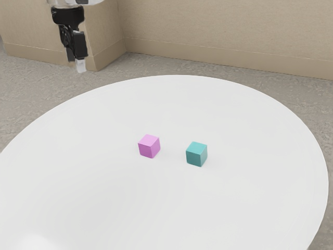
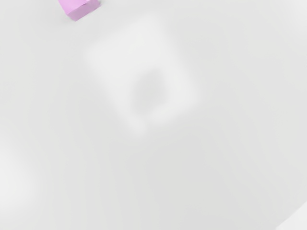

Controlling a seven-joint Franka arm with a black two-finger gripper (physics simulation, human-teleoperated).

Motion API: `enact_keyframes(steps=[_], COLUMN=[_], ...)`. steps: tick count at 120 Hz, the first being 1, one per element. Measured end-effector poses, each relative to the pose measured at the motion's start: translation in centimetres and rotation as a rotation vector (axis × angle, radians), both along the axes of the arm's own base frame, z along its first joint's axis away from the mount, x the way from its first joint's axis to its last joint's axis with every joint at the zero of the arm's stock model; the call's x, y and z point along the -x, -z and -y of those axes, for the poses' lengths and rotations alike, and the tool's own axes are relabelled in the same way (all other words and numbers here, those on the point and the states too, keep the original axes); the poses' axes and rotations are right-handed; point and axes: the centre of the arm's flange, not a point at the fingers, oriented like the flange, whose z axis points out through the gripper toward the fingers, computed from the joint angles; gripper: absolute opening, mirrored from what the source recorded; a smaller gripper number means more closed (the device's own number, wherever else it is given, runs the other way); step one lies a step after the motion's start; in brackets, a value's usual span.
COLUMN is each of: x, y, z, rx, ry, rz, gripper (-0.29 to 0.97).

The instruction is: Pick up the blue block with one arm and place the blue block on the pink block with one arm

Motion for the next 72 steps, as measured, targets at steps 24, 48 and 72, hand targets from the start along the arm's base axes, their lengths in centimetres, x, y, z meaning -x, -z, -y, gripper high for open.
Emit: enact_keyframes(steps=[24,48,72], x=[-1.9,-4.5,-6.7], y=[2.2,15.9,21.0], z=[2.0,11.7,16.5], rx=[0.052,0.143,0.138], ry=[0.130,0.501,0.866], rz=[-0.005,-0.184,-0.130], gripper=[0.68,0.68,0.68])
